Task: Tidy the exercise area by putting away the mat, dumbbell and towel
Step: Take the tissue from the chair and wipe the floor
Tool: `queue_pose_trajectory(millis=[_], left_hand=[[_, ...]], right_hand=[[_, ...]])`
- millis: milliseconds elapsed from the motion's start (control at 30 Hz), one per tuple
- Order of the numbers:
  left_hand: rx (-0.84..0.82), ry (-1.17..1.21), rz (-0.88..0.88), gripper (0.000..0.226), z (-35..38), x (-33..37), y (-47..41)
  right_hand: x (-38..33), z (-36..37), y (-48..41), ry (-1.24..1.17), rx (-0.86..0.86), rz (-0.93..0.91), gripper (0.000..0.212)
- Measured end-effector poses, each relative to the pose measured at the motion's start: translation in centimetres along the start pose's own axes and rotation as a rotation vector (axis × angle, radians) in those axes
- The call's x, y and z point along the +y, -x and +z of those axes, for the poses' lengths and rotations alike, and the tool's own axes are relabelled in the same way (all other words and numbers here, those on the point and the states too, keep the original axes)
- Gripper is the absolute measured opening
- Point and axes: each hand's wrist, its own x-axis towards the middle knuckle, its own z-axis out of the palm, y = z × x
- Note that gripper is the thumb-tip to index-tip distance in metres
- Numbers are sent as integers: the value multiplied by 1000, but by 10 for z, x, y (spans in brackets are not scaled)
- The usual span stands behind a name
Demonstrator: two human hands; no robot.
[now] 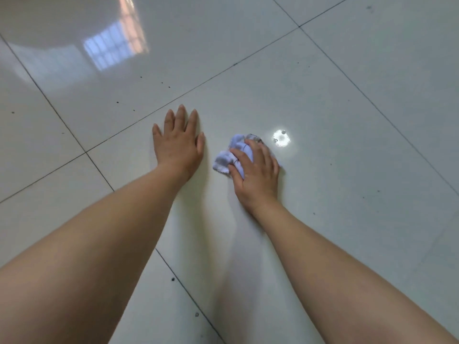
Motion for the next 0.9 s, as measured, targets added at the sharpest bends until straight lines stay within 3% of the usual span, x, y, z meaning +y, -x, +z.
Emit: queue_pose_trajectory(millis=[267,400,467,567,700,800,900], left_hand=[[-145,-98,117,61,-9,1,52],[-173,-129,107,65,-2,3,75],[-186,-123,101,66,-1,5,84],[-198,-114,118,68,-2,8,95],[-219,-166,348,66,1,17,104],[-229,-119,303,64,4,27,105],[-229,-118,233,66,9,34,108]], right_hand=[[24,-20,94,-59,-23,-147,33],[43,-30,49,-56,48,214,38],[40,-30,32,-30,2,274,44],[32,-28,44,-31,-73,159,48],[49,-32,88,-36,-135,-93,43],[76,-39,96,-29,-127,-79,40],[75,-43,86,-23,-88,46,43]])
